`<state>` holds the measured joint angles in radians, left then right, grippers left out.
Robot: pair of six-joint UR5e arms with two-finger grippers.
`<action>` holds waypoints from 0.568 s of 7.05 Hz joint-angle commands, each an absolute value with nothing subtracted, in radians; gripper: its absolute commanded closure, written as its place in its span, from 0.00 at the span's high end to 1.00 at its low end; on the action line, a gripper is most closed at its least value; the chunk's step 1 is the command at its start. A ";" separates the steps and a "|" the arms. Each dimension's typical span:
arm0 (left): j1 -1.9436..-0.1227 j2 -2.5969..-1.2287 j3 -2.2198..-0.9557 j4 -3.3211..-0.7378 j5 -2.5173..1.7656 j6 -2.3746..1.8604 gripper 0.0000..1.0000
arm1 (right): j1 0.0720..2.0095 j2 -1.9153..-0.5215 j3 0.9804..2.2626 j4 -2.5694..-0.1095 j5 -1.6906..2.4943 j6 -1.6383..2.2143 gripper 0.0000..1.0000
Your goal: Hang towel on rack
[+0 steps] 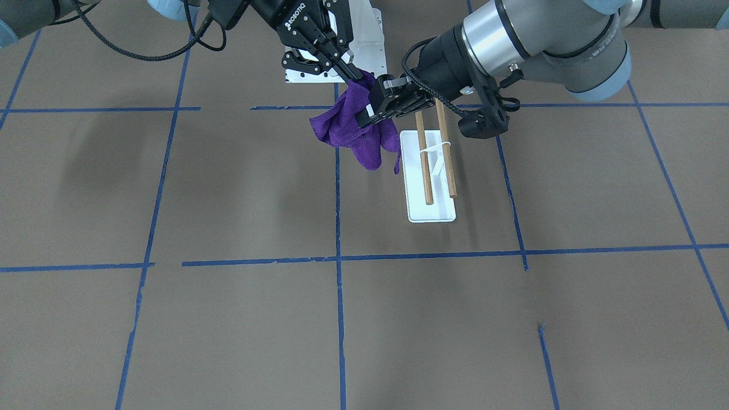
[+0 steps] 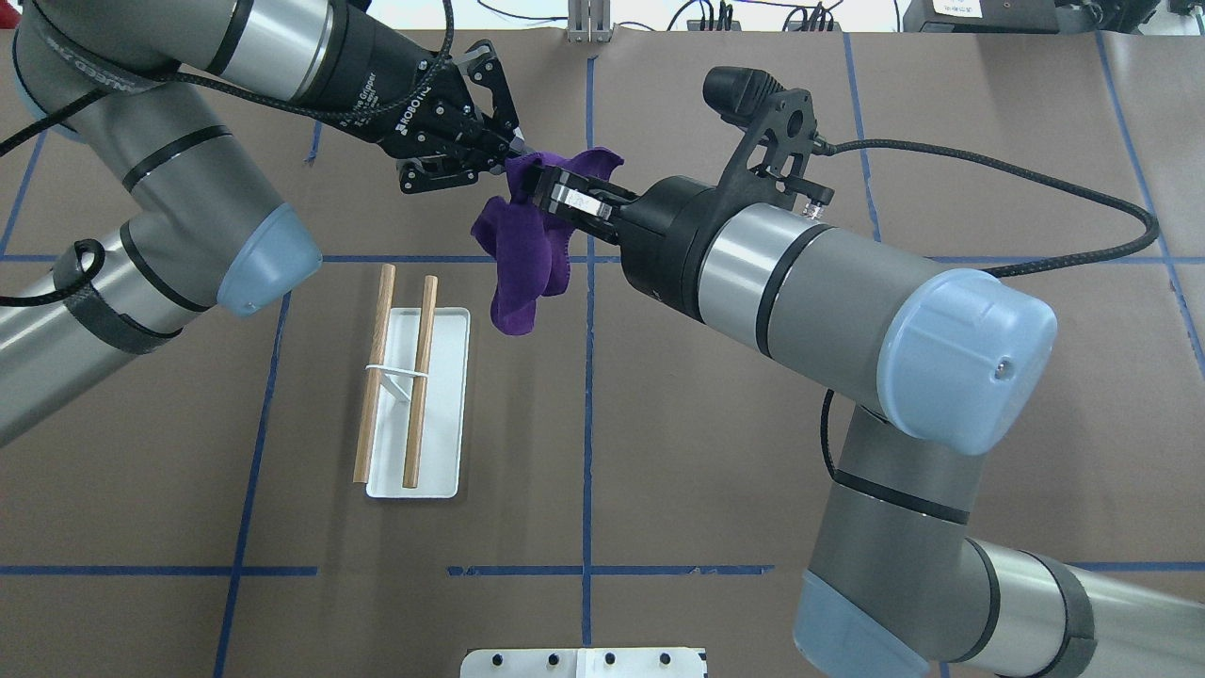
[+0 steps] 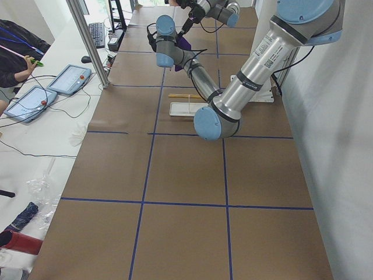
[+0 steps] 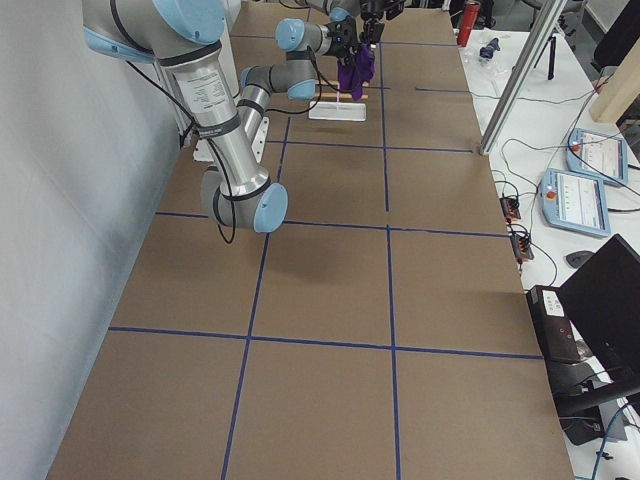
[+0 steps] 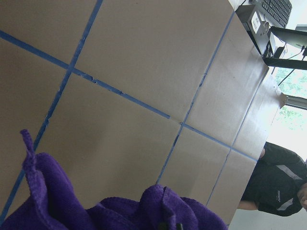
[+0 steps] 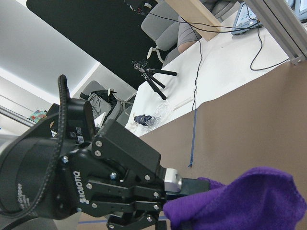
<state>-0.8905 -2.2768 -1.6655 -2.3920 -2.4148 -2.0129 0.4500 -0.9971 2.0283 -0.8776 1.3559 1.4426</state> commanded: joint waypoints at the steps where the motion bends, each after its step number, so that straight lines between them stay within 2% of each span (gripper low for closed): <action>1: -0.894 -2.278 -1.666 -2.391 -2.416 -2.014 0.00 | 0.448 -1.031 2.048 -0.881 1.358 1.439 1.00; 2: -0.899 -2.278 -1.666 -2.391 -2.418 -2.016 0.00 | 0.457 -1.040 2.068 -0.884 1.368 1.439 1.00; 4: -0.899 -2.278 -1.672 -2.384 -2.415 -2.032 0.00 | 0.495 -1.194 2.184 -0.885 1.466 1.439 1.00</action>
<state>-0.8981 -2.2779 -1.6683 -2.3868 -2.4160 -2.0199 0.4665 -1.1152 2.1285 -0.8849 1.4125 1.4390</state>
